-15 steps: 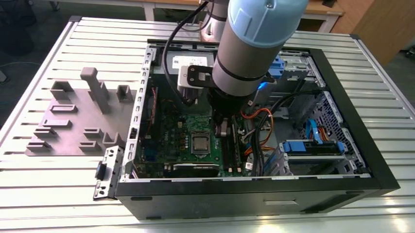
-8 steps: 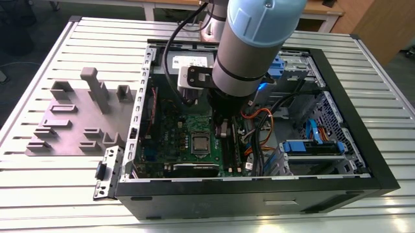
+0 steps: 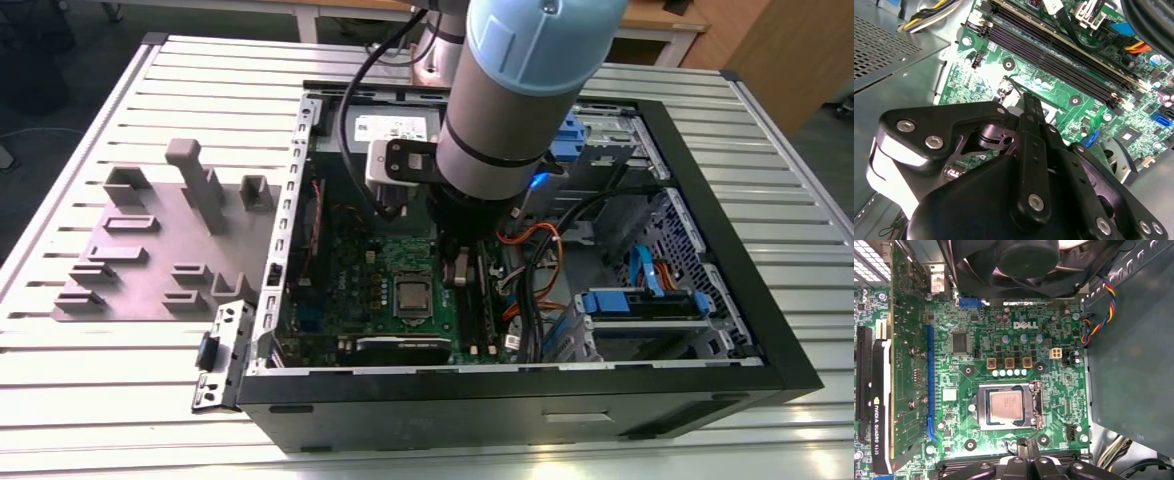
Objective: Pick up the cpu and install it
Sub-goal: 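Install the first cpu locking lever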
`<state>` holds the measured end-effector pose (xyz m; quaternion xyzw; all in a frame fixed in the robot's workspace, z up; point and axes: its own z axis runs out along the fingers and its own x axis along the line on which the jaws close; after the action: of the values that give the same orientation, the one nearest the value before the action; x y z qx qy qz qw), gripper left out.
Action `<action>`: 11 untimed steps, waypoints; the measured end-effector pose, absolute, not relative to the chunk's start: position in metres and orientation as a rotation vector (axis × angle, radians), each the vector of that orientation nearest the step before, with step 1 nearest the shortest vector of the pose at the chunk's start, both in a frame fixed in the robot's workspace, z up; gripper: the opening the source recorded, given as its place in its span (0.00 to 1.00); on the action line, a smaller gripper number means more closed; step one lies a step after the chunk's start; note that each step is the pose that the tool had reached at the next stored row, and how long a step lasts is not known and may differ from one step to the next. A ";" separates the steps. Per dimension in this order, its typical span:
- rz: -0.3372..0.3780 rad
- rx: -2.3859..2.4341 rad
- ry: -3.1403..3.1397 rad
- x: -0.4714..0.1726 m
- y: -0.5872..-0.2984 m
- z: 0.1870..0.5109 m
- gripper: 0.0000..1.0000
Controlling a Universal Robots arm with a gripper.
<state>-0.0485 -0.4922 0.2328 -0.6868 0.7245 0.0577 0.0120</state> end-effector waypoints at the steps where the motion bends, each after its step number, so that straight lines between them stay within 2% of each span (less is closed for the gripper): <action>1: 0.176 -2.143 2.261 -0.049 -0.492 0.233 0.11; 11: 0.151 -2.155 2.273 -0.049 -0.494 0.232 0.11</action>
<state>-0.0486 -0.4936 0.2320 -0.6872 0.7249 0.0483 0.0031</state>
